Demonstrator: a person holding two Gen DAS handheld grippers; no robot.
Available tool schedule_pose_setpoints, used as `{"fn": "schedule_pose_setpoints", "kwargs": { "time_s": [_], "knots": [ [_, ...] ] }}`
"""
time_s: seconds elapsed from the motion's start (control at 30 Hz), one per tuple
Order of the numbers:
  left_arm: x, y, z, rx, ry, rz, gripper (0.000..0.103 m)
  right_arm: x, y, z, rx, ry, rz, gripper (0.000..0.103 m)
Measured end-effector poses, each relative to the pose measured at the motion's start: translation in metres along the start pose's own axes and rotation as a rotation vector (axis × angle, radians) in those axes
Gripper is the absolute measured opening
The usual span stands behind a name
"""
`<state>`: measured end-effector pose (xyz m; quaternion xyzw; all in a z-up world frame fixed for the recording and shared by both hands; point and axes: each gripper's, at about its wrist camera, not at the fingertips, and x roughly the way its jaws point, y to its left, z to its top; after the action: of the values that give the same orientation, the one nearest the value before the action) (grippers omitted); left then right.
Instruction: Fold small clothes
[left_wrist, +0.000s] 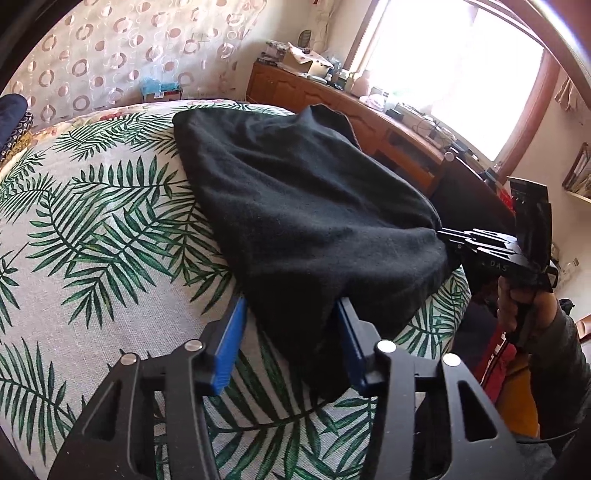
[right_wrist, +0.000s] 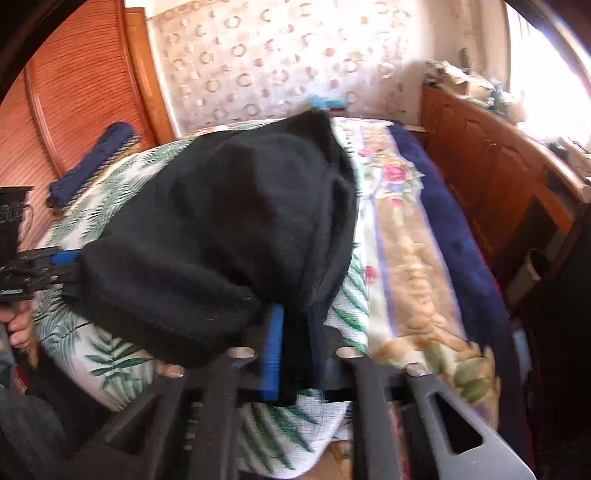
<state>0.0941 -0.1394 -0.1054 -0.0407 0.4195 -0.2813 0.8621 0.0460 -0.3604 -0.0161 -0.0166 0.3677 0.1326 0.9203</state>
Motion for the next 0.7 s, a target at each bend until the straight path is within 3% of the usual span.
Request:
{"fn": "schedule_pose_setpoints", "kwargs": {
  "time_s": [0.03,0.13,0.23,0.47,0.7],
  "knots": [
    [0.001,0.000,0.001,0.002,0.007,-0.010,0.028,-0.001,0.002,0.000,-0.009,-0.003,-0.005,0.009],
    [-0.001,-0.003,0.003,0.008,0.019,-0.036,0.010,-0.009,0.004,0.005,0.001,-0.053,0.045,0.007],
    [-0.022,-0.014,0.015,0.044,-0.048,-0.030,0.008,-0.030,0.009,0.017,-0.001,-0.138,0.062,0.007],
    [-0.119,-0.035,0.071,0.095,-0.282,-0.016,0.007,-0.097,0.036,0.068,-0.073,-0.345,0.089,0.006],
    [-0.210,-0.040,0.118,0.111,-0.437,-0.010,0.007,-0.168,0.069,0.111,-0.142,-0.515,0.142,0.006]
  ]
}}
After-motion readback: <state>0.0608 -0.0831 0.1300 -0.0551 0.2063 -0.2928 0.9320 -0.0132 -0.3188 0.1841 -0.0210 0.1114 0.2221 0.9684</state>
